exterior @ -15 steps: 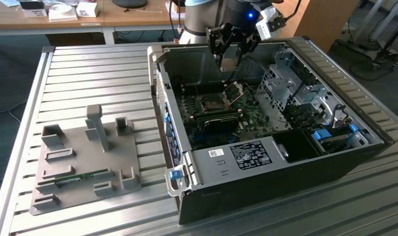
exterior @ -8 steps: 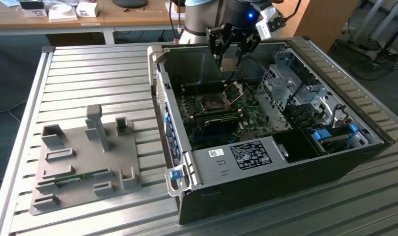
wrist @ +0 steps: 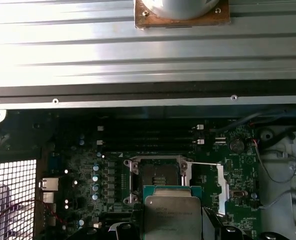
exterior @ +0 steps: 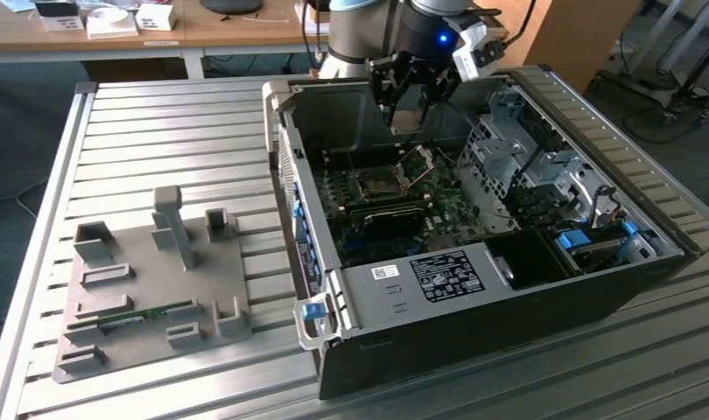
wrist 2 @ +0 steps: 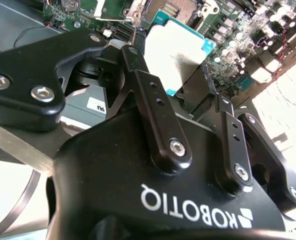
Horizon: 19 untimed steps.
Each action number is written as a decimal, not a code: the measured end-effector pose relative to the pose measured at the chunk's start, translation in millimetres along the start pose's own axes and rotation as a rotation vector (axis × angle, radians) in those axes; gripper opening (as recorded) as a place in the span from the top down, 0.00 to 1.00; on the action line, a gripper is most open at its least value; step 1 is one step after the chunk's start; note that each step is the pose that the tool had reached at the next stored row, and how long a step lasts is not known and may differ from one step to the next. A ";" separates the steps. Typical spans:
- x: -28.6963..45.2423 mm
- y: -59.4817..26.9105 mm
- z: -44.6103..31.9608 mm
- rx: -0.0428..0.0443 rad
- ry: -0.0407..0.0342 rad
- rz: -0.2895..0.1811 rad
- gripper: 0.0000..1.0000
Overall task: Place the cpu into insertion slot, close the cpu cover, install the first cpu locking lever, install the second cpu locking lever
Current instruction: 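Place the cpu into insertion slot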
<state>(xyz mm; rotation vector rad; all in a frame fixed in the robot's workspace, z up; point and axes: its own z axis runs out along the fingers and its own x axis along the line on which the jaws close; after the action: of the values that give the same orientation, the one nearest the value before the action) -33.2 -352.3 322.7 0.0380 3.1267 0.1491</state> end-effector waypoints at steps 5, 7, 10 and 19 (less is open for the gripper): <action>0.0 -0.1 0.6 0.0004 0.0001 0.000 0.46; 0.1 -0.3 2.8 0.0001 -0.0001 0.000 0.46; 0.1 -0.6 6.4 0.0002 0.0000 0.000 0.46; 0.1 -0.8 7.8 0.0007 0.0000 0.000 0.46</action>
<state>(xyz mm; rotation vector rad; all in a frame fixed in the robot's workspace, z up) -33.2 -352.3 314.8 0.0381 3.1268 0.1480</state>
